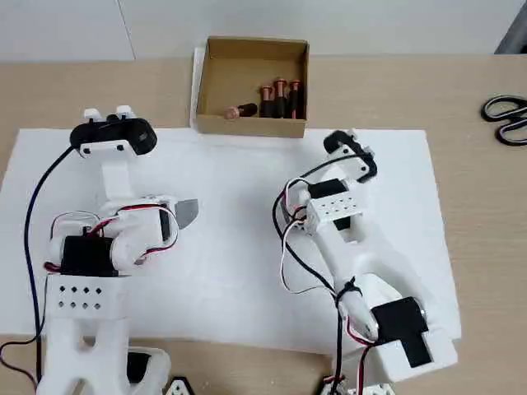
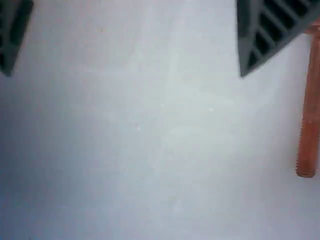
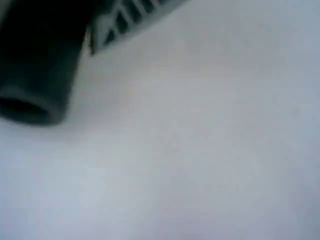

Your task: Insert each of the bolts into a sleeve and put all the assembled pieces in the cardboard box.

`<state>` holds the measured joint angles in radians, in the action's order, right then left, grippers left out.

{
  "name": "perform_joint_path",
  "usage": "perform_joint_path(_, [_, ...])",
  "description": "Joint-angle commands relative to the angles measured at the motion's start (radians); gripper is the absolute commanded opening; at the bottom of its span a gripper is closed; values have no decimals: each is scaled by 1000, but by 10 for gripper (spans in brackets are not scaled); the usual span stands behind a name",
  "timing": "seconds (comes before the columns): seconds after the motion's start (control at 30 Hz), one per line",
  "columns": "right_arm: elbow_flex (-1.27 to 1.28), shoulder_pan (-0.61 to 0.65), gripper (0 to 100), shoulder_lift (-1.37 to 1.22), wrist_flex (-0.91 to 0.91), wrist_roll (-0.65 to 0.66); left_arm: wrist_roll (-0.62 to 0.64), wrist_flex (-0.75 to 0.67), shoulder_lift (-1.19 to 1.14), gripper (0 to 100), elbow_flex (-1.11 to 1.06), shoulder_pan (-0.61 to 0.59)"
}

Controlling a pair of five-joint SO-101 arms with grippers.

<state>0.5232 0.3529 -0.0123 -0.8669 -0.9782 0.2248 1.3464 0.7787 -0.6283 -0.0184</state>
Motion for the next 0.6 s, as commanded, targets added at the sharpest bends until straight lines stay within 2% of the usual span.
perform_joint_path(0.0, [-9,-24,12,12,-2,0,-8,0,21,273,4,3])
perform_joint_path(0.27, [-26,-116,4,33,-10,26,-8,0,23,273,5,3])
perform_joint_path(0.47, [-71,-127,4,255,-117,172,-8,0,23,273,7,3])
perform_joint_path(0.57, [-64,-111,5,363,-142,354,-8,0,23,273,7,3])
